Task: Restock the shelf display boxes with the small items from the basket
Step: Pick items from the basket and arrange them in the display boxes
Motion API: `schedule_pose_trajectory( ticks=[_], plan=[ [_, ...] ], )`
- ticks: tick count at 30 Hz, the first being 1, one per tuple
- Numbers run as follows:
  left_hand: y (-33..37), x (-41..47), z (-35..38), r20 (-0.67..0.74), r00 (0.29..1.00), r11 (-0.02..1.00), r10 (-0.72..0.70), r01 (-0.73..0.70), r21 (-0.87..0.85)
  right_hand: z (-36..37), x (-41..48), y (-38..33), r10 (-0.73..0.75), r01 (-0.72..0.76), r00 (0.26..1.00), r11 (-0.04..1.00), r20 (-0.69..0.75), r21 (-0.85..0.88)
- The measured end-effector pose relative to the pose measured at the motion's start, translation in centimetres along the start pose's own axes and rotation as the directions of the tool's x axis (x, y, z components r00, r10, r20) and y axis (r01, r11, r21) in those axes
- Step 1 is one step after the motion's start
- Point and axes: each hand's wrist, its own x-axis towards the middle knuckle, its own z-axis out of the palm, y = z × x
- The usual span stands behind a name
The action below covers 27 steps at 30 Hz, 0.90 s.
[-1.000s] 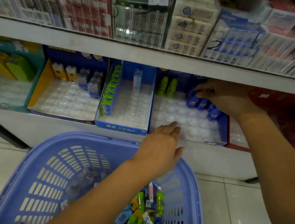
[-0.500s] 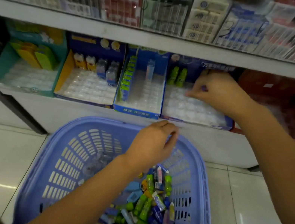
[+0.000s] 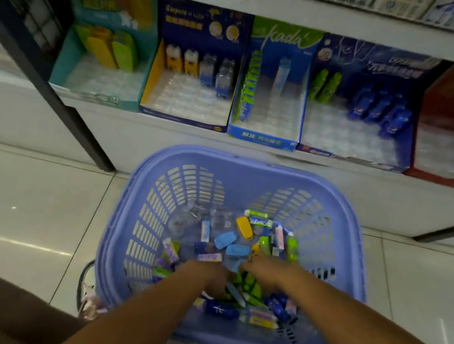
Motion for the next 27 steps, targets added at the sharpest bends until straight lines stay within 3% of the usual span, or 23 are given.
schedule_pose_trajectory(
  ticks=[5, 11, 13, 15, 19, 23, 25, 27],
  plan=[
    [-0.3, 0.7, -0.5, -0.053, 0.997, 0.992, -0.062, 0.056, -0.11, 0.7, 1.4, 0.1, 0.025, -0.013, 0.996, 0.99, 0.081, -0.14],
    [-0.9, 1.9, -0.2, -0.169, 0.971, 0.969, -0.171, 0.134, -0.209, 0.1, 1.0, -0.1, 0.077, -0.059, 0.985, 0.992, 0.156, -0.115],
    [-0.7, 2.3, -0.3, -0.219, 0.961, 0.968, -0.171, 0.123, -0.219, -0.6, 0.4, 0.3, 0.101, -0.098, 0.986, 0.995, 0.13, -0.031],
    [-0.5, 2.7, -0.5, -0.242, 0.959, 0.972, -0.145, 0.093, -0.216, -1.4, -0.7, 0.9, 0.147, -0.156, 0.987, 0.971, 0.064, 0.181],
    [-0.6, 2.9, -0.8, -0.243, 0.966, 0.972, -0.083, 0.025, -0.235, -3.6, -4.2, 2.8, 0.175, -0.12, 0.984, 0.777, -0.028, 0.618],
    [-0.6, 2.5, -0.4, -0.249, 0.963, 0.912, -0.104, -0.007, -0.409, -5.3, -7.3, 3.8, 0.104, 0.008, 0.993, 0.38, -0.052, 0.925],
    [0.0, 1.9, -1.5, -0.296, 0.944, 0.814, -0.143, -0.058, -0.578, -6.1, -8.6, 4.0, 0.121, 0.101, 0.982, 0.319, -0.146, 0.942],
    [1.3, 1.2, -3.9, -0.336, 0.914, 0.598, -0.228, -0.14, -0.789, -6.9, -9.6, 4.2, 0.156, 0.206, 0.956, 0.254, -0.25, 0.945]
  ],
)
